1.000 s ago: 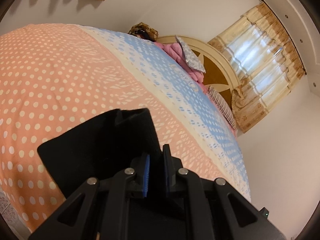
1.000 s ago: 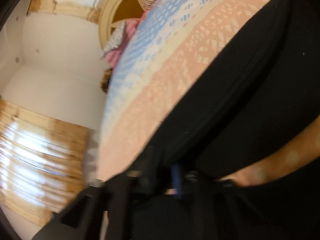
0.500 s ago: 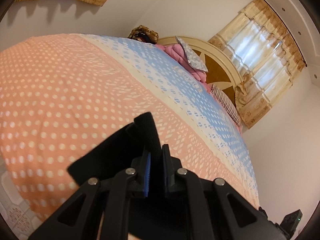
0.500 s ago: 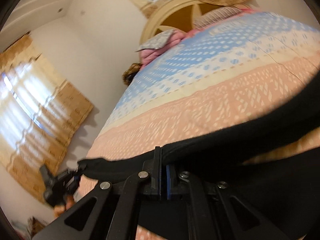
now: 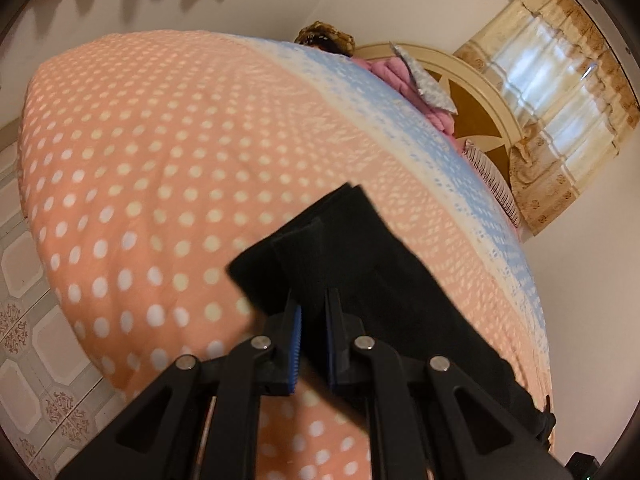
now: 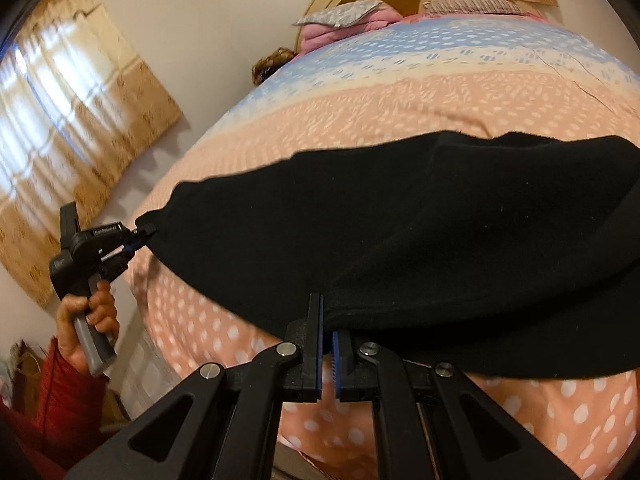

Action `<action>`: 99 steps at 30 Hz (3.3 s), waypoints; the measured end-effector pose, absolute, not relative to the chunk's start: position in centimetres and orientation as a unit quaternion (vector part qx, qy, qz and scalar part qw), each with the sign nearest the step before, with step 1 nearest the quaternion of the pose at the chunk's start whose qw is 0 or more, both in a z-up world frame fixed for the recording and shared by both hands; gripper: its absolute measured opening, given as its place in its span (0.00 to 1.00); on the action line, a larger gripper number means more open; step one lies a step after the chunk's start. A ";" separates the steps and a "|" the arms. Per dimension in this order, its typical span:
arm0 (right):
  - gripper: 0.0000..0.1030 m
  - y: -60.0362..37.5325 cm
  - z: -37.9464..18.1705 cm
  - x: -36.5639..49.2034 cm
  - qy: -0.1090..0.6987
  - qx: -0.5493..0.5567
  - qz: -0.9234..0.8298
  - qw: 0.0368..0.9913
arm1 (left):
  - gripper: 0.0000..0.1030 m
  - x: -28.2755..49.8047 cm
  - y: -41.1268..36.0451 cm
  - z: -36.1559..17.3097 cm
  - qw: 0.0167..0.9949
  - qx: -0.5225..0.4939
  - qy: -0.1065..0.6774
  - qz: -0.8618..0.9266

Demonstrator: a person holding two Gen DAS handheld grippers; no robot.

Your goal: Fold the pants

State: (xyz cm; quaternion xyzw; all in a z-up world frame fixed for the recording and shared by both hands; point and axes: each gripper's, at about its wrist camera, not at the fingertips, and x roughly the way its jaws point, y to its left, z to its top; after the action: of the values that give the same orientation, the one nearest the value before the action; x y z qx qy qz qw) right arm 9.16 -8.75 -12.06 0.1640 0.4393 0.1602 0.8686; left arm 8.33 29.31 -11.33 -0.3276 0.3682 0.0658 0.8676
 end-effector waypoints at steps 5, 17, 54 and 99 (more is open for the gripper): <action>0.03 -8.8 -13.2 9.2 0.461 0.166 0.168 0.856 | 0.11 8.3 28.9 -11.8 0.871 -0.312 0.371 0.073; 0.23 -10.4 -13.7 9.8 0.482 0.240 0.195 0.820 | 0.56 6.8 31.9 -9.9 0.860 -0.300 0.361 0.200; 0.48 -3.4 -11.8 26.6 0.532 0.087 0.400 0.741 | 0.58 9.2 16.4 -11.3 0.917 -0.052 0.385 0.089; 0.52 -0.7 -13.0 25.7 0.537 0.195 0.432 0.698 | 0.59 9.6 15.6 -11.8 0.919 -0.057 0.380 0.086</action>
State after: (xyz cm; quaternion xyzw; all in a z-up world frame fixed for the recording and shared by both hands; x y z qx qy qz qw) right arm 25.66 -0.73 -13.03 0.1947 0.5366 0.4325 0.6980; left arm 9.56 15.55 -11.76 -0.0571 0.3800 0.0858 0.9192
